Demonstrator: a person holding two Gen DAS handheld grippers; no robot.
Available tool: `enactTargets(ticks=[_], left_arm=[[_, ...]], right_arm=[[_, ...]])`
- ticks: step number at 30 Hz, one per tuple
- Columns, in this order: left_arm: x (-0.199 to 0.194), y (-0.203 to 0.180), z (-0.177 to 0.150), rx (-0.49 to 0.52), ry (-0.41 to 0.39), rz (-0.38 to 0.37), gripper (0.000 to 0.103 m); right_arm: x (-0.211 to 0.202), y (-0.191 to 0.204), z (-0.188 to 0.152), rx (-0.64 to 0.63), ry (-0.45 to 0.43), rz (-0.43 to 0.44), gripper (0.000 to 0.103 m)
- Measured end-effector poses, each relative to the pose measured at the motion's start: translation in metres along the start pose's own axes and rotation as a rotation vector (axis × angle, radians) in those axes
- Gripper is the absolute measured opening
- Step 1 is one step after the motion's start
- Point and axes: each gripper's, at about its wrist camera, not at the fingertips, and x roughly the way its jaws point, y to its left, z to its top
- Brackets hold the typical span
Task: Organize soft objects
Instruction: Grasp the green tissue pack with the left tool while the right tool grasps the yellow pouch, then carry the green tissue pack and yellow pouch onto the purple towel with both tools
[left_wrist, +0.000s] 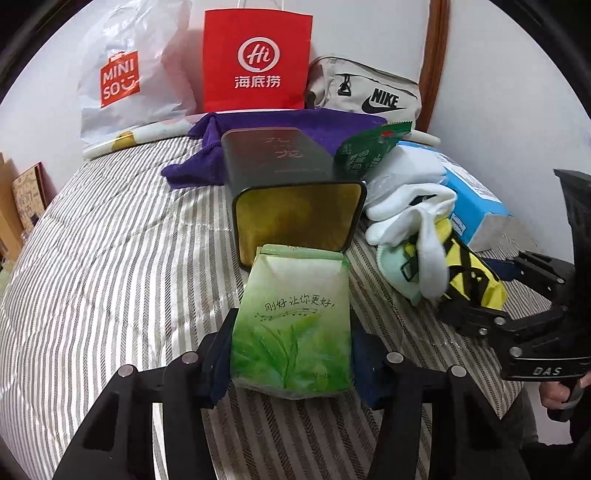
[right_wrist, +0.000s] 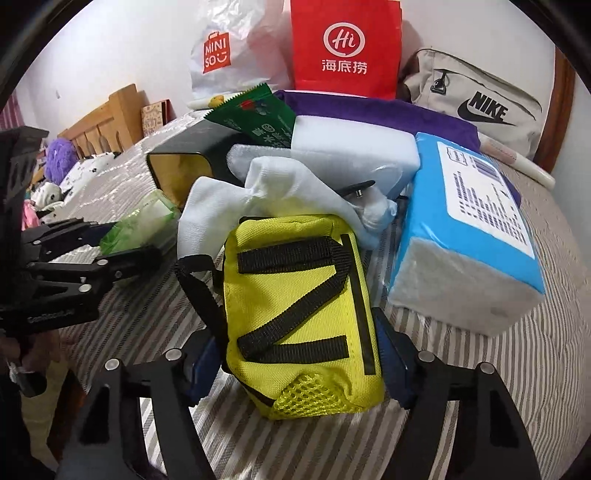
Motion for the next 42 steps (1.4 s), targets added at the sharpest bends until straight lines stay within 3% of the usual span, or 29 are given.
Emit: enactTargets(ticks=[10, 22, 33, 42], left_arm=[[-0.011, -0.004, -0.007, -0.098, 0.035, 0.018, 0.051], [-0.024, -0.009, 0.004, -0.137, 0.052, 0.062, 0.051], [-0.061, 0.004, 0.040, -0.175, 0.013, 0.094, 0.051], [-0.057, 0.035, 0.093, -0.246, 0.006, 0.143, 0.051]], right_arm=[[-0.040, 0.001, -0.019, -0.048, -0.017, 0.088, 0.071], [-0.069, -0.051, -0.039, 0.066, -0.026, -0.034, 0.071], [-0.099, -0.070, 0.001, 0.080, -0.109, -0.073, 0.071], [-0.080, -0.094, 0.056, 0.139, -0.118, -0.054, 0.071]])
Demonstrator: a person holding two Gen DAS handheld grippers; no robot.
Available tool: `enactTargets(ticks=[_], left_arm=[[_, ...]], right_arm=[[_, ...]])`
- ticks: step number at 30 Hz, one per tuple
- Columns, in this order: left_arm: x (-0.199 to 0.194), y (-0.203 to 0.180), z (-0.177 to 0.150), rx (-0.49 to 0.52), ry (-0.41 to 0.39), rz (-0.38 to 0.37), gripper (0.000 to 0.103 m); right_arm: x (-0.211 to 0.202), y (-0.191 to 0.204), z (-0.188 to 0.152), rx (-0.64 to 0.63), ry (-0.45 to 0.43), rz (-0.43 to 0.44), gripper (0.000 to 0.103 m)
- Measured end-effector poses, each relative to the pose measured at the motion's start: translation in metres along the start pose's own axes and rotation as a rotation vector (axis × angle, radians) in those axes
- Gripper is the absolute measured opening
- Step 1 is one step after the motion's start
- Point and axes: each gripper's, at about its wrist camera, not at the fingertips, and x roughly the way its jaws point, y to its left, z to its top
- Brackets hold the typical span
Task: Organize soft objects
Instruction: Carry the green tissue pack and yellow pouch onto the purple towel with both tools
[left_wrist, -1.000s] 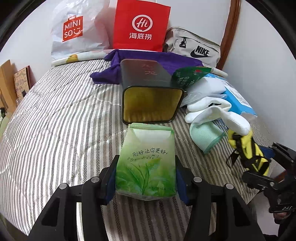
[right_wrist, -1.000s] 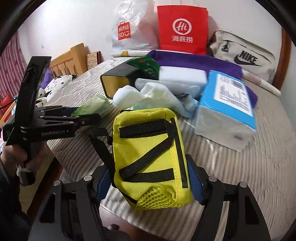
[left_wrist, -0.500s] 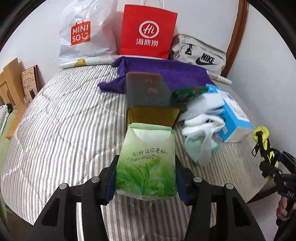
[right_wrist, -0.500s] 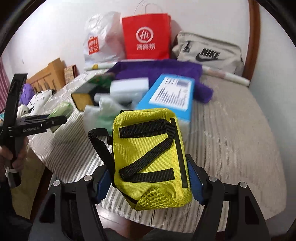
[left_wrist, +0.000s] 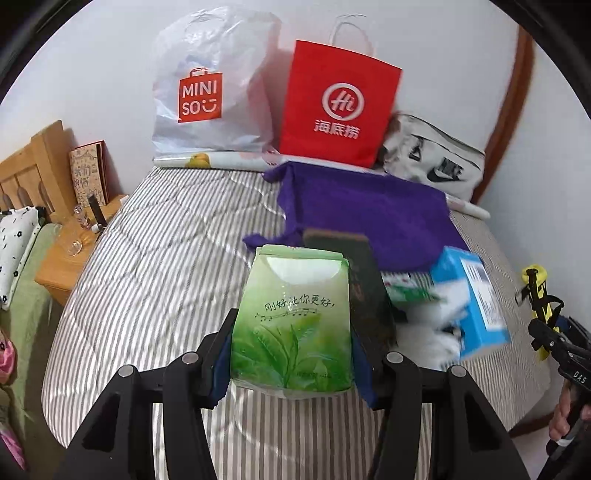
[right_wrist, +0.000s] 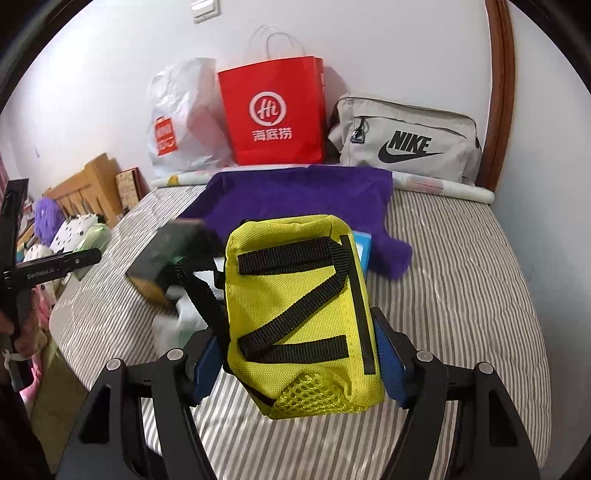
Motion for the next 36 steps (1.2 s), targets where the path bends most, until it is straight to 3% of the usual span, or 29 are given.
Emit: enactTargets(ticks=[10, 18, 28, 36], left_arm=[[0.051, 0.001, 0.065, -0.034, 0.047, 0.007, 0.052], [0.108, -0.014, 0.113, -0.006, 0.082, 0.008, 0.052], [0.184, -0.026, 0.154, -0.020, 0.164, -0.025, 0.052], [0.233, -0.044, 0.165, -0.006, 0.228, -0.062, 0.052]], right_arm=[[0.046, -0.023, 0.065, 0.043, 0.013, -0.044, 0.071], [0.099, -0.048, 0.112, 0.073, 0.036, -0.057, 0.071], [0.172, -0.059, 0.140, 0.035, 0.133, -0.068, 0.071], [0.219, -0.067, 0.148, 0.031, 0.225, -0.044, 0.071]])
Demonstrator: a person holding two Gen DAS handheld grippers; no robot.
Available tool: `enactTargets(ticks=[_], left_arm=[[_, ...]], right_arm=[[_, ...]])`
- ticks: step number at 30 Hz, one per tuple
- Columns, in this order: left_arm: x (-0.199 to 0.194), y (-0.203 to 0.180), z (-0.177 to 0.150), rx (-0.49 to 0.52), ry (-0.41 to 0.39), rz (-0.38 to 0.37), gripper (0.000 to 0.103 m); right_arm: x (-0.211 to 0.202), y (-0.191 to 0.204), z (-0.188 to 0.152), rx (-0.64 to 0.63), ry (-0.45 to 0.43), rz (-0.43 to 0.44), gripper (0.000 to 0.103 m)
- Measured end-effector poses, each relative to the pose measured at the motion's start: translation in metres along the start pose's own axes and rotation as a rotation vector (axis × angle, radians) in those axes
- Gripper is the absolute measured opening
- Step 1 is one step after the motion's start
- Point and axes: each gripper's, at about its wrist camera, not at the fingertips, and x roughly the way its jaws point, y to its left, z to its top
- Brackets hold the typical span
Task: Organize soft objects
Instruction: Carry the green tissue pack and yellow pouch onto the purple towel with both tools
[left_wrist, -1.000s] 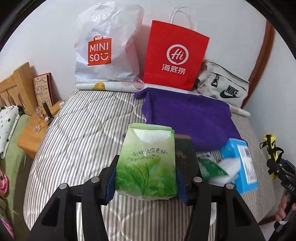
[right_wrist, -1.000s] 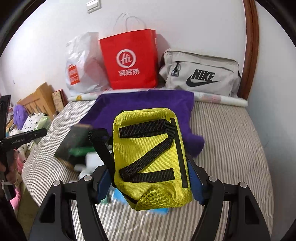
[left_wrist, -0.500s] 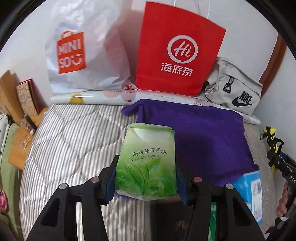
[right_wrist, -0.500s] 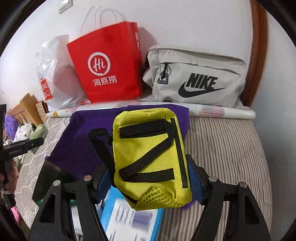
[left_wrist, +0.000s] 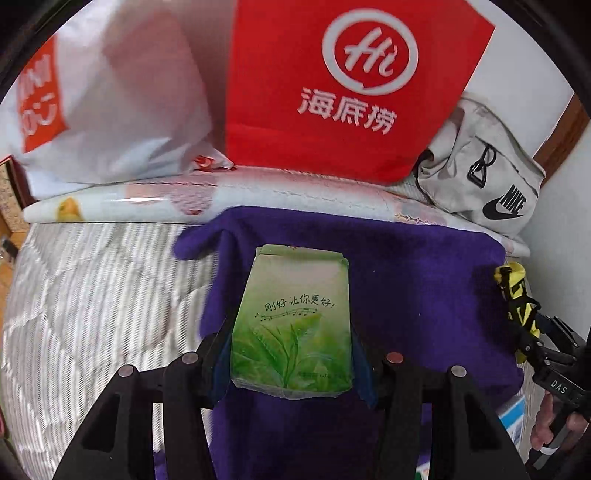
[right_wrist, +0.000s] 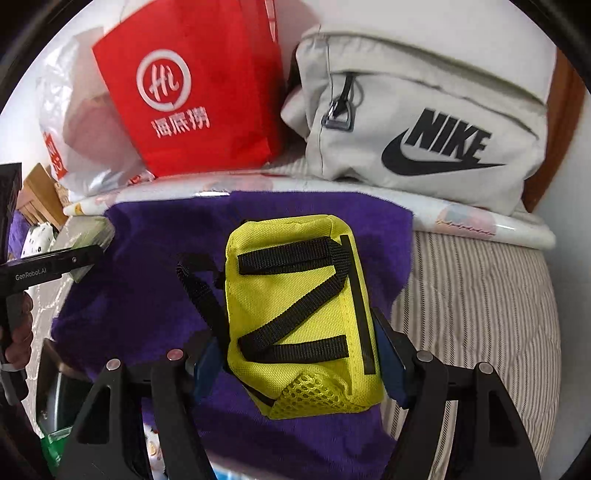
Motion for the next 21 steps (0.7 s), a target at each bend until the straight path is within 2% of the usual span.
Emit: enactTargets(ticks=[7, 12, 17, 21], left_arm=[[0.028, -0.005, 0.012, 0.015, 0.049, 0.011, 0.052], [0.036, 0.002, 0.018, -0.005, 0.075, -0.017, 0.052], [0.042, 0.000, 0.022, 0.008, 0.097, -0.005, 0.052], [0.045, -0.003, 0.024, 0.026, 0.121, -0.017, 0.060]], right_arm=[[0.033, -0.001, 0.005, 0.004, 0.082, 0.025, 0.071], [0.044, 0.005, 0.012, -0.044, 0.120, 0.017, 0.072], [0.059, 0.012, 0.016, -0.072, 0.175, 0.014, 0.072], [0.064, 0.012, 0.018, -0.070, 0.202, 0.027, 0.074]])
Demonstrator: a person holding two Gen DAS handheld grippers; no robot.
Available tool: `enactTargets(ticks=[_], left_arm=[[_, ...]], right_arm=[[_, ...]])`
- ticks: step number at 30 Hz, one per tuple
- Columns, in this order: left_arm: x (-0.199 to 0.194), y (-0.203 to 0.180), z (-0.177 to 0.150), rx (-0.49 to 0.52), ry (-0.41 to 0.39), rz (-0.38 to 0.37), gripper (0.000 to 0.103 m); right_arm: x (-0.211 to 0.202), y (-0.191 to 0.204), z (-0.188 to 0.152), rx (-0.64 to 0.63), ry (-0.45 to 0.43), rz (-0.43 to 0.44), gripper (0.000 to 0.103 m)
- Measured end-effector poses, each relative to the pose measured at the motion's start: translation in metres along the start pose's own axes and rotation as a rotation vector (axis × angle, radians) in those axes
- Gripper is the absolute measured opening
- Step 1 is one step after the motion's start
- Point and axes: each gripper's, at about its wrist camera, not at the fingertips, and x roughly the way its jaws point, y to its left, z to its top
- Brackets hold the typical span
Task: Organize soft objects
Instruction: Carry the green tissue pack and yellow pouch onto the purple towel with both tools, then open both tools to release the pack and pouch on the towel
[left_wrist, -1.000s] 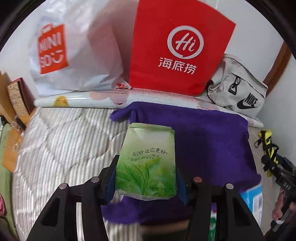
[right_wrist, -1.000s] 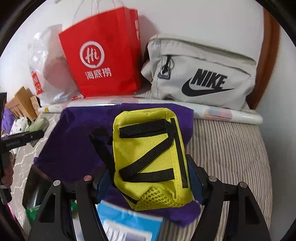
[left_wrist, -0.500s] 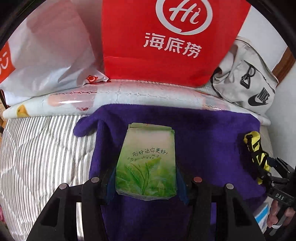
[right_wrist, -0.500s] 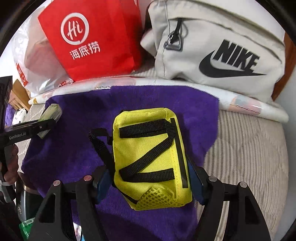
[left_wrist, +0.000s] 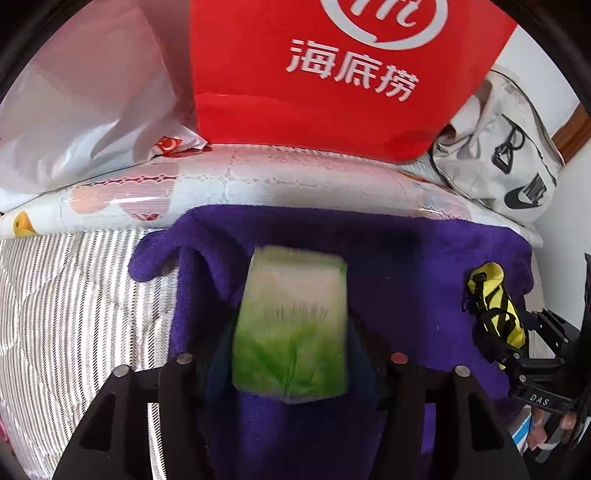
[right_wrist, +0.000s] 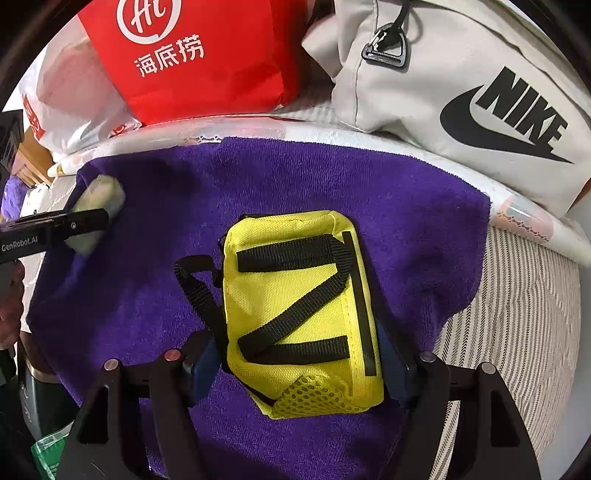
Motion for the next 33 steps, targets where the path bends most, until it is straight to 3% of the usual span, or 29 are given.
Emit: enactTargets(ticks=[4, 9, 11, 13, 16, 19, 22, 29, 33], left_arm=[[0.000, -0.003, 0.001, -0.012, 0.011, -0.036, 0.075], [-0.003, -0.004, -0.004, -0.026, 0.037, -0.031, 0.076], [-0.009, -0.004, -0.008, -0.037, 0.028, -0.032, 0.076], [-0.018, -0.002, -0.012, -0.044, 0.006, -0.021, 0.076], [-0.027, -0.002, -0.018, -0.048, -0.014, 0.026, 0.076], [-0.039, 0.005, -0.026, -0.070, -0.028, -0.002, 0.076], [-0.056, 0.007, -0.037, -0.088, -0.073, -0.018, 0.076], [-0.105, 0.000, -0.078, -0.023, -0.223, 0.005, 0.076], [-0.128, -0.006, -0.107, -0.020, -0.280, -0.008, 0.076]], right_arm=[[0.000, -0.003, 0.000, -0.008, 0.020, 0.034, 0.076], [-0.008, -0.004, -0.002, 0.005, 0.026, 0.053, 0.076], [-0.018, -0.009, -0.006, 0.023, -0.001, 0.069, 0.078], [-0.023, -0.012, -0.009, 0.038, -0.012, 0.080, 0.086], [-0.026, -0.015, -0.012, 0.035, 0.004, 0.079, 0.087], [-0.030, -0.010, -0.015, 0.036, 0.000, 0.073, 0.087], [-0.044, -0.010, -0.023, 0.045, -0.024, 0.076, 0.087], [-0.103, 0.000, -0.056, 0.028, -0.199, -0.036, 0.087], [-0.127, 0.002, -0.082, 0.099, -0.239, -0.013, 0.087]])
